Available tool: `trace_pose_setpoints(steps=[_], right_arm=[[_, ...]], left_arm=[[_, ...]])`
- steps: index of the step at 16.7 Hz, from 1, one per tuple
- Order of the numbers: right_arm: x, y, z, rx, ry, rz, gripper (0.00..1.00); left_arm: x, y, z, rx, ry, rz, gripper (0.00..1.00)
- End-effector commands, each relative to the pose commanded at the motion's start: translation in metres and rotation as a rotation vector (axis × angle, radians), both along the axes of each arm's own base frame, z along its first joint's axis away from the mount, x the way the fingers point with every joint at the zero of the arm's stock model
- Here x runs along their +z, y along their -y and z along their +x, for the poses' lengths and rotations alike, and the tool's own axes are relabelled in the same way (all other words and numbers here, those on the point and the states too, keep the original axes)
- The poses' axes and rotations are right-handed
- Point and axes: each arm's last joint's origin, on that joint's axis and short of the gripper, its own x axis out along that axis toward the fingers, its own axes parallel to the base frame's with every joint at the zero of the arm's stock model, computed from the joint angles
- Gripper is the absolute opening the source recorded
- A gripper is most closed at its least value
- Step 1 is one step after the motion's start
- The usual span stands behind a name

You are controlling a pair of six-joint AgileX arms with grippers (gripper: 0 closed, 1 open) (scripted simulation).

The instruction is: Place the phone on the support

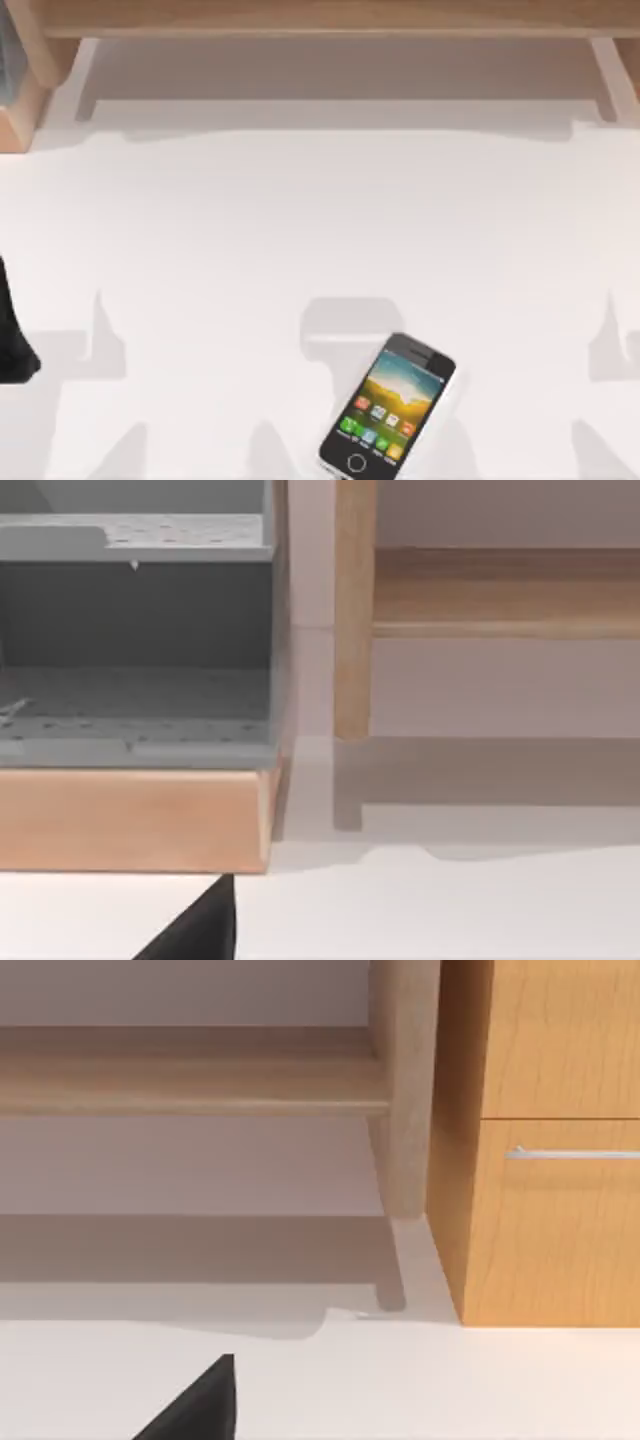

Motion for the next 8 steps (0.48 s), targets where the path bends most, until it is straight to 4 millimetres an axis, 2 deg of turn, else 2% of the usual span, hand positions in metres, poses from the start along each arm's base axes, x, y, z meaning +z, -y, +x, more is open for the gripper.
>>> trace_pose_setpoints(steps=[4, 8], right_arm=[[0.0002, -0.0005, 0.001, 0.004, -0.029, 0.022, 1.0], [0.0033, -0.0046, 0.0086, 0.019, -0.213, 0.154, 1.0]], left_arm=[[0.0, 0.0, 0.0, 0.0, 0.0, 0.0, 1.0], [0.0, 0.0, 0.0, 0.0, 0.0, 0.0, 1.0]])
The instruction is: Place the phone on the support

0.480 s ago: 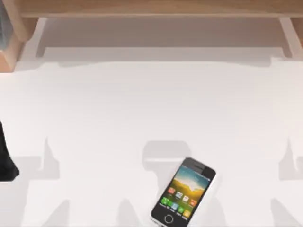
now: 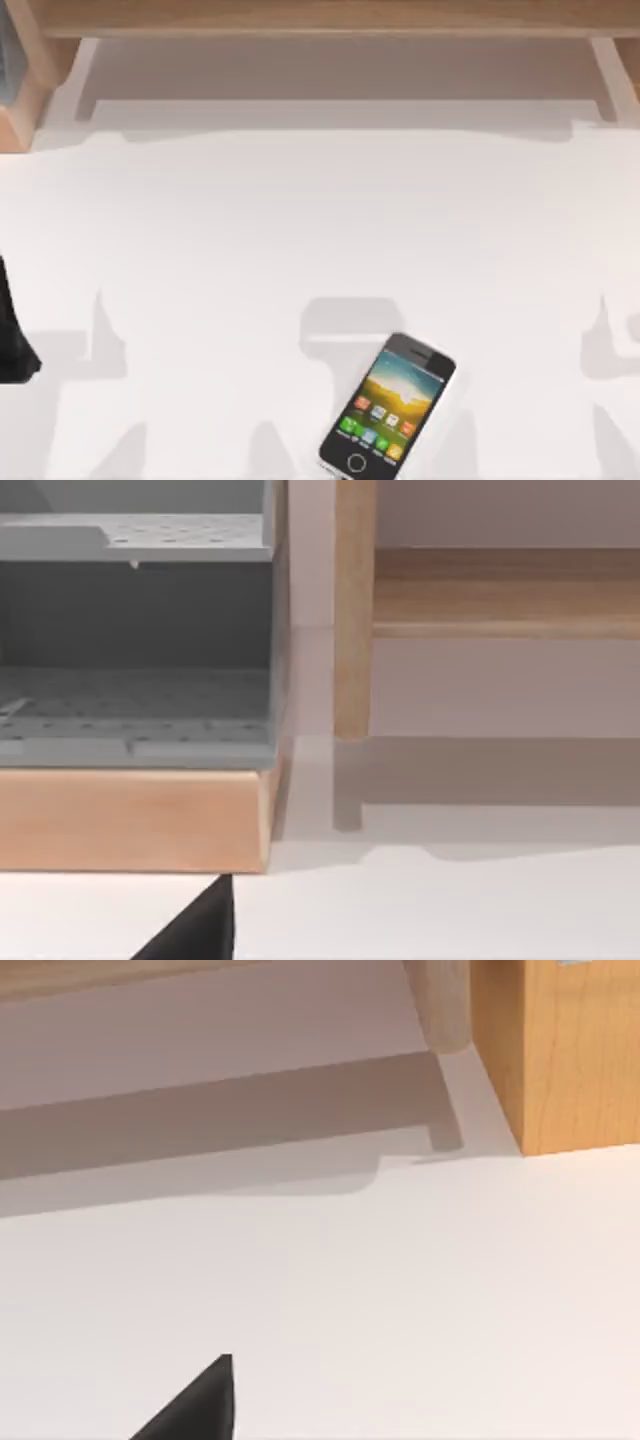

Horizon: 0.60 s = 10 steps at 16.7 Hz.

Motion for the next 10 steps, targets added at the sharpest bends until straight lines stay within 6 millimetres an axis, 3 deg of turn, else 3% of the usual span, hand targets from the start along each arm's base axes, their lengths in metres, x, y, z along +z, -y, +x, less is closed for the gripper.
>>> trace_pose_setpoints(steps=[5, 10], right_arm=[[0.009, -0.014, 0.023, -0.029, -0.381, 0.226, 1.0], [0.012, -0.044, 0.063, -0.155, -0.801, 0.385, 1.0]], left_arm=[[0.0, 0.0, 0.0, 0.0, 0.0, 0.0, 1.0], [0.0, 0.0, 0.0, 0.0, 0.0, 0.0, 1.0]])
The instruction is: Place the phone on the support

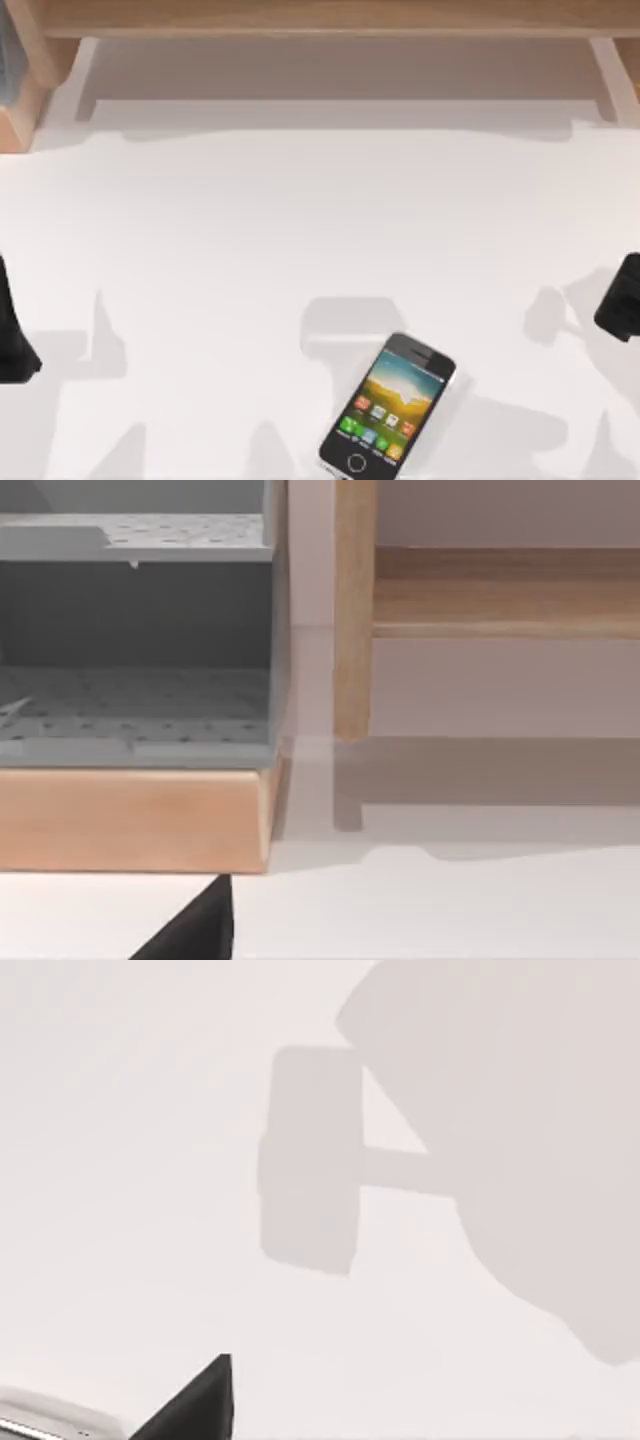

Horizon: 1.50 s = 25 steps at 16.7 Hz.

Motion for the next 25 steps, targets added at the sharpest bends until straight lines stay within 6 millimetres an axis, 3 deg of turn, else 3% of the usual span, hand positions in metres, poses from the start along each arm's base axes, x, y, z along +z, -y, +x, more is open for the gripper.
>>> trace_pose_setpoints(steps=[4, 8, 16, 20, 25], right_arm=[[-0.004, -0.042, 0.034, -0.088, -0.286, 0.011, 1.0], [-0.011, -0.096, 0.058, -0.137, -0.465, -0.035, 1.0], [-0.012, -0.193, 0.062, -0.112, -0.57, -0.117, 1.0], [-0.004, -0.221, 0.055, -0.07, -0.563, -0.118, 1.0], [-0.001, -0.227, 0.053, -0.057, -0.558, -0.115, 1.0]], left_arm=[[0.0, 0.0, 0.0, 0.0, 0.0, 0.0, 1.0], [0.0, 0.0, 0.0, 0.0, 0.0, 0.0, 1.0], [0.0, 0.0, 0.0, 0.0, 0.0, 0.0, 1.0], [0.0, 0.0, 0.0, 0.0, 0.0, 0.0, 1.0], [0.0, 0.0, 0.0, 0.0, 0.0, 0.0, 1.0]])
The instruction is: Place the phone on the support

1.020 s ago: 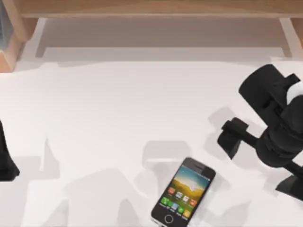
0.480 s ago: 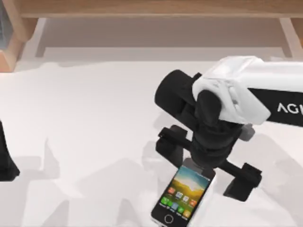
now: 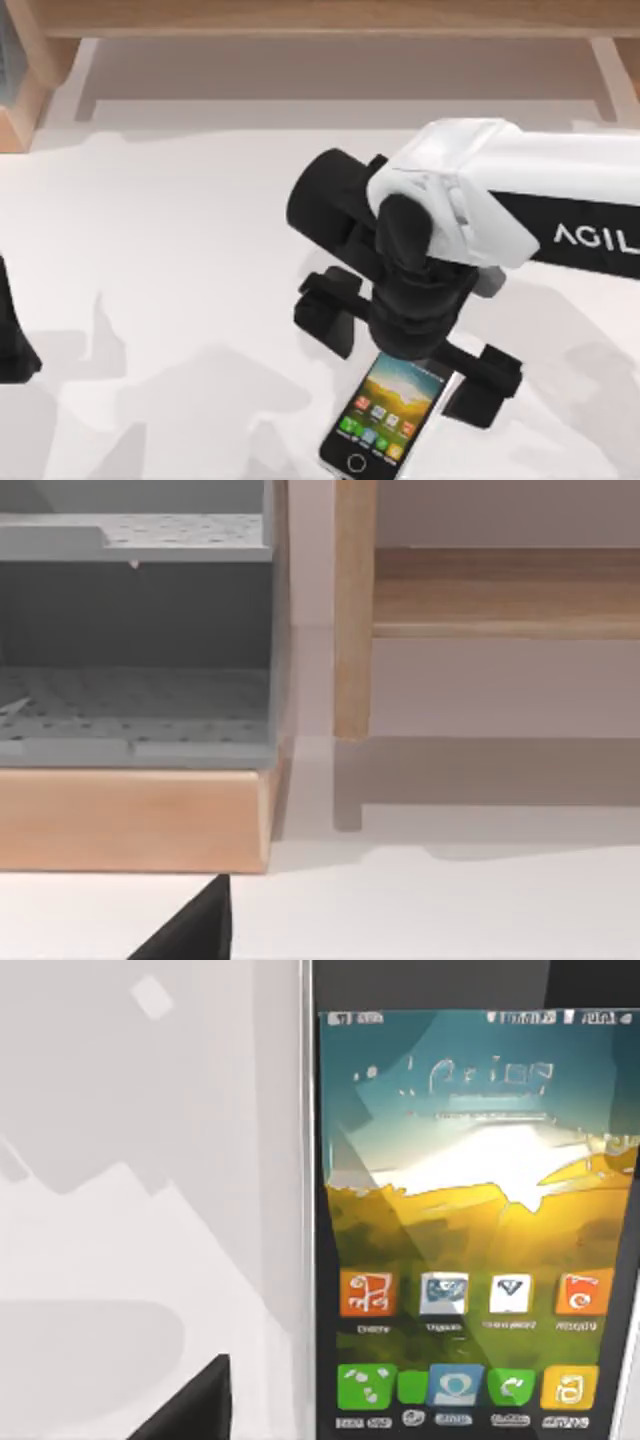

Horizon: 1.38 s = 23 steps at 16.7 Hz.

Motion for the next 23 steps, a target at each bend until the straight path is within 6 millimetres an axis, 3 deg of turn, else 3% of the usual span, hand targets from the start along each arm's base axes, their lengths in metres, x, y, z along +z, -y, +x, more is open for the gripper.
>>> trace_pose_setpoints(steps=[4, 12, 16, 23], right_arm=[[-0.005, 0.001, 0.001, -0.002, -0.001, -0.001, 1.0], [-0.078, 0.0, 0.002, 0.0, 0.001, 0.001, 1.0], [-0.08, 0.0, 0.002, 0.0, 0.0, 0.0, 1.0], [-0.08, 0.0, 0.002, 0.0, 0.0, 0.0, 0.47]], left_arm=[[0.0, 0.0, 0.0, 0.0, 0.0, 0.0, 1.0], [0.0, 0.0, 0.0, 0.0, 0.0, 0.0, 1.0], [0.0, 0.0, 0.0, 0.0, 0.0, 0.0, 1.0], [0.0, 0.0, 0.0, 0.0, 0.0, 0.0, 1.0]])
